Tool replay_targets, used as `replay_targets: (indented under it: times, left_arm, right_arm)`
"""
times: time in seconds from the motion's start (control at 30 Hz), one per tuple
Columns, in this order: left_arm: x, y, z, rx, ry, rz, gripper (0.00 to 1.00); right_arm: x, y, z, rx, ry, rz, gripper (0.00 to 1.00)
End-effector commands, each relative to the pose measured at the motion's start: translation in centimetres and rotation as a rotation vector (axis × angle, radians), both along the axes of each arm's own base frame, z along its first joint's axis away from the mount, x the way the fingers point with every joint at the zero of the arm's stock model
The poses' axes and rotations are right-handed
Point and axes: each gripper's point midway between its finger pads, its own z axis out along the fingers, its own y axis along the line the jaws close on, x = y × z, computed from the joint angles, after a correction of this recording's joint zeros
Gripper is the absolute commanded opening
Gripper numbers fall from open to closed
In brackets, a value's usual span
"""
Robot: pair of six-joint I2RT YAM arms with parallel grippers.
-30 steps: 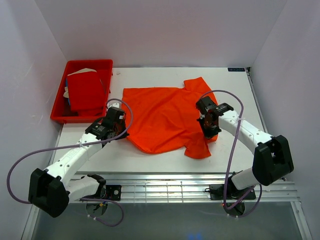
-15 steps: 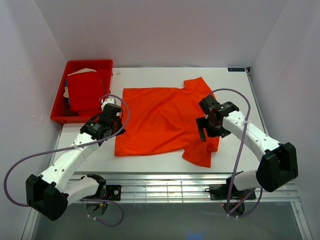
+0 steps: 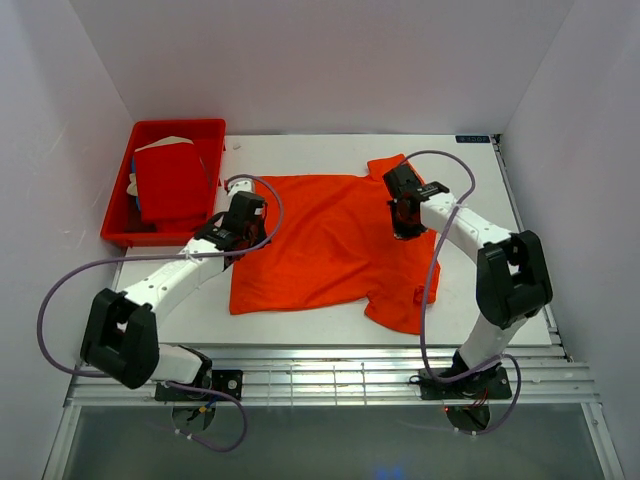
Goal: Fold and stack the t-shirts
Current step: Flatten the tshirt out
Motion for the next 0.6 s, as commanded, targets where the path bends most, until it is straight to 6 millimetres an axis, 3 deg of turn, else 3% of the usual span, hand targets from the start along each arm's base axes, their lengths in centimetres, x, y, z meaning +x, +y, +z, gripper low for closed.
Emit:
replay_targets:
  times: [0.0,0.13,0.27,0.4,0.57]
  left_arm:
    - [3.6,-1.1,2.7,-0.027,-0.121,0.007,0.0]
    - [5.9,-1.4,0.0,0.04,-0.083,0.014,0.0]
    - [7.2,-1.5,-2.0,0.066,-0.051,0.019,0.0]
    - [7.4,-1.4,-5.6,0.096,0.031,0.026,0.0]
    - [7.3,-1.1,-7.6,0.104,0.077,0.031,0.0]
  right_arm:
    - [5.8,-0.2,2.5,0.0,-0.16,-0.057,0.08]
    - [9.3,-1.0,3.2,-0.009,-0.205,-0.094,0.08]
    - [11.6,-2.5,2.1,-0.009,-0.186,-0.122,0.08]
    - [12.6,-4.0,-0.8,0.009,-0.115,-0.136,0.08]
    - [12.9,-4.8,-3.8,0.016,-0.038,-0.139,0.08]
